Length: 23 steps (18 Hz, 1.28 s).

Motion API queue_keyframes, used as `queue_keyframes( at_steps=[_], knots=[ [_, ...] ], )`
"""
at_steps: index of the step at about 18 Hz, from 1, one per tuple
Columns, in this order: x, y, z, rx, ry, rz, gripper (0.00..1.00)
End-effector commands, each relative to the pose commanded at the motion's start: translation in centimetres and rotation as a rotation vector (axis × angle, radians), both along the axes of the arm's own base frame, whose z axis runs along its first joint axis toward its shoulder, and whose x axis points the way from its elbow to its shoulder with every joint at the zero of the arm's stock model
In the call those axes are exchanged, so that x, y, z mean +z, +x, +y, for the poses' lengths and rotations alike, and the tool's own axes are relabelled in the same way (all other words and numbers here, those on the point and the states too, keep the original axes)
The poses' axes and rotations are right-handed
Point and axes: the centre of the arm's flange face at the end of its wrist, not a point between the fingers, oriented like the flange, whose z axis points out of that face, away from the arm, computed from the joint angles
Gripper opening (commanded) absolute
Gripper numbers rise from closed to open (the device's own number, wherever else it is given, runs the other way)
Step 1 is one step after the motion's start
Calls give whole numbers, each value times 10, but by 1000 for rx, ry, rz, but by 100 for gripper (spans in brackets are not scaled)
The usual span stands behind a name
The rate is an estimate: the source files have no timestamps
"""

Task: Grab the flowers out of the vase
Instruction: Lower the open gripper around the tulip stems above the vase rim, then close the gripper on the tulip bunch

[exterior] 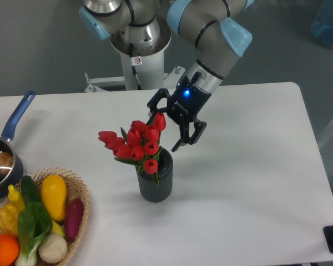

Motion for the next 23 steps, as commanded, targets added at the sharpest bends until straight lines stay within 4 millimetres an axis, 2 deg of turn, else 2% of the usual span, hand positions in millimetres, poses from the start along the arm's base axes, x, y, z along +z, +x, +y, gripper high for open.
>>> queue_keyframes(
  at_steps=[15, 23],
  knots=[
    [-4, 0, 14, -16, 53, -41, 100],
    [-13, -2, 19, -21, 70, -64, 100]
  ],
)
